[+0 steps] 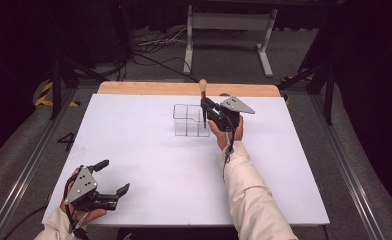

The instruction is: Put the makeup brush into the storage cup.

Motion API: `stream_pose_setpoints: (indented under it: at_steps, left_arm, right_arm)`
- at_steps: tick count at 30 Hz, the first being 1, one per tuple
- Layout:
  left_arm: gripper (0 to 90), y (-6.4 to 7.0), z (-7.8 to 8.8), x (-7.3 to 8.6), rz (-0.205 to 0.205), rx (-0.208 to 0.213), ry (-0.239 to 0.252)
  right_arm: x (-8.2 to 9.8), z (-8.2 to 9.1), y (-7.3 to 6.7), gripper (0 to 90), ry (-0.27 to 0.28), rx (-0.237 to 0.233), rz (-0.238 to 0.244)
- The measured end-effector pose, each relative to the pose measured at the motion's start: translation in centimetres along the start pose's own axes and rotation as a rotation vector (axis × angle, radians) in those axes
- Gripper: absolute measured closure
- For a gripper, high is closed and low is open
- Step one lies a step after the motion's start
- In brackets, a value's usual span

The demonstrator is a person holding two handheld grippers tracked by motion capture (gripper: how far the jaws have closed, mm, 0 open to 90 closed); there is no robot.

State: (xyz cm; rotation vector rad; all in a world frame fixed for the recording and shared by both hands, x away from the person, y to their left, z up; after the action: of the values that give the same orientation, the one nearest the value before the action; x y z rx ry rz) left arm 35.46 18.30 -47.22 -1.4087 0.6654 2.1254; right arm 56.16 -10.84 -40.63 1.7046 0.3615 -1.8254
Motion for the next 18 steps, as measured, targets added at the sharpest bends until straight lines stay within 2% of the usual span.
stream_pose_setpoints:
  at_steps: [4, 5, 10, 18]
  left_arm:
    - [3.6, 0.0, -0.1, 0.0, -0.003, 0.002, 0.003]
    - [3.6, 0.0, 0.0, 0.0, -0.004, 0.001, 0.003]
    - [3.6, 0.0, 0.0, 0.1, -0.009, -0.003, -0.004]
    - [3.6, -0.1, -0.1, 0.1, -0.011, -0.010, -0.004]
  right_arm:
    - [-0.1, 0.4, 0.2, 72.3, 0.001, 0.005, 0.000]
    - [-0.2, 0.5, 0.2, 71.9, -0.004, 0.012, 0.017]
    - [-0.6, 1.1, 0.3, 69.1, 0.007, 0.018, 0.024]
    - [-1.6, 2.4, 0.5, 65.7, 0.019, 0.027, 0.068]
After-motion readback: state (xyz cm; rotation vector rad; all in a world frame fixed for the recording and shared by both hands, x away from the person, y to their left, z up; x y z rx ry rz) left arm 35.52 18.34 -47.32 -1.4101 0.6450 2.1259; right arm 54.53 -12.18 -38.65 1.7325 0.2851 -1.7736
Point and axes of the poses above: each handheld gripper's, and its own axes: z roughly backward along the jaws, x roughly out of its underside, y roughly to its right, the point moved 9 cm from there along -z, roughly forward along the jaws, and after that the axes turned 14 degrees about z, right-handed, at the moved point
